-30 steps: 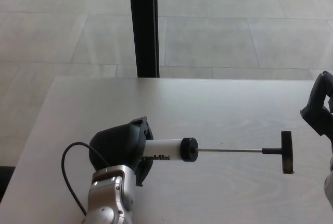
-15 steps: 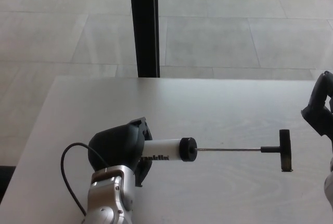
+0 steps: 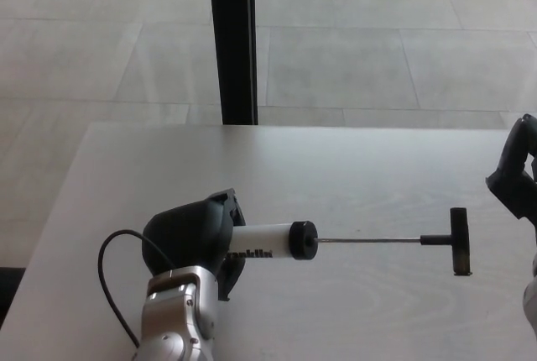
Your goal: The robot uses its left hand to lift the air pump kept on the middle of the desk and use the right hand to compress the handle
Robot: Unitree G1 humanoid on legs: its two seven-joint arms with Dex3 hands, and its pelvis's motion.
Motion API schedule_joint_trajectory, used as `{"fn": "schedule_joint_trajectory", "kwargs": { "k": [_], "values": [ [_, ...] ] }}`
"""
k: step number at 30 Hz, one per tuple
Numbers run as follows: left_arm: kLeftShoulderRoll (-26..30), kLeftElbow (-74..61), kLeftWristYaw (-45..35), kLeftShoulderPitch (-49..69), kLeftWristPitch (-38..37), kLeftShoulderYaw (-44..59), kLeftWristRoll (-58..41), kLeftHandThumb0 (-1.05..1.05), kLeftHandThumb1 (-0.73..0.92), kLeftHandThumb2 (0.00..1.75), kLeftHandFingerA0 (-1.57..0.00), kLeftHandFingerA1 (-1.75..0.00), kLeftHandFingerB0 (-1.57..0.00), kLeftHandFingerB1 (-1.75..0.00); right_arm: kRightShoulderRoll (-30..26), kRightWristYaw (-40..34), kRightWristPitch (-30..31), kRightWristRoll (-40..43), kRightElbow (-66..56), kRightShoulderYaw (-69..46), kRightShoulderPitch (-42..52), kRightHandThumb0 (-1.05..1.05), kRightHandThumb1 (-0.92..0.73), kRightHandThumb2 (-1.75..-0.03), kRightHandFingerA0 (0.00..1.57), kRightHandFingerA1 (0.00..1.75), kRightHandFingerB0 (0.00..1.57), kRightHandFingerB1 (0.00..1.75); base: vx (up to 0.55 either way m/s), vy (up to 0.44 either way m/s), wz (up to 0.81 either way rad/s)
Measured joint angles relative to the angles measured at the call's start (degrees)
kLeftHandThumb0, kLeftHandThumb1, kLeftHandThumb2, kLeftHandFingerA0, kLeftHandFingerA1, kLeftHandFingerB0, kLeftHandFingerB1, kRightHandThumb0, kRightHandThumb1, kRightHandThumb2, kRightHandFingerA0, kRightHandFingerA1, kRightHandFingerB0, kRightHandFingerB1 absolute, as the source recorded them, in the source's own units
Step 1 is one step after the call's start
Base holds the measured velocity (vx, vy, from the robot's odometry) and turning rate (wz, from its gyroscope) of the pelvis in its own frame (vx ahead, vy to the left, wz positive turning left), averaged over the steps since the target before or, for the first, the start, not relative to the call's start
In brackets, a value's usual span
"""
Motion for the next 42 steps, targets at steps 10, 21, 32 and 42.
{"fn": "schedule_joint_trajectory", "kwargs": {
  "k": [10, 21, 32, 42],
  "values": [
    [3.1, -8.3, -2.1, -3.3, 0.0, -0.8, 0.2, -0.37, 0.43, 1.17, -1.23, -1.4, -0.96, -1.21, -0.4, 1.5, 0.7, -1.2, -2.4, 4.6, 1.8, -0.34, -0.57, -1.15, 0.02, 0.52, 0.0, 0.48, 0.0, 0.0, 0.0],
    [4.5, -11.8, -3.0, -3.2, 0.0, -1.4, 0.7, -0.28, 0.36, 1.19, -0.98, -1.75, -0.83, -1.43, 0.2, 1.7, 1.0, -1.4, -1.7, 5.5, 3.3, -0.74, -0.92, -0.71, 0.11, 0.37, 0.21, 0.34, 0.0, 0.0, 0.0],
    [3.1, -11.4, -3.1, -3.2, 0.2, -1.1, 0.7, -0.36, 0.41, 1.16, -1.25, -1.4, -0.96, -1.18, 2.7, 0.6, 1.0, -2.8, -1.8, 7.8, 3.1, -0.74, -0.92, -0.77, 0.15, 0.38, 0.2, 0.36, 0.0, 0.0, 0.0],
    [1.0, -10.6, -2.8, -2.8, 0.5, -2.1, 0.8, -0.29, 0.39, 1.16, -0.97, -1.73, -0.9, -1.05, 6.3, -1.6, 0.9, -4.4, -1.6, 8.5, 1.4, -0.35, -0.57, -1.16, 0.01, 0.52, 0.0, 0.49, 0.0, 0.0, 0.0]
  ]
}}
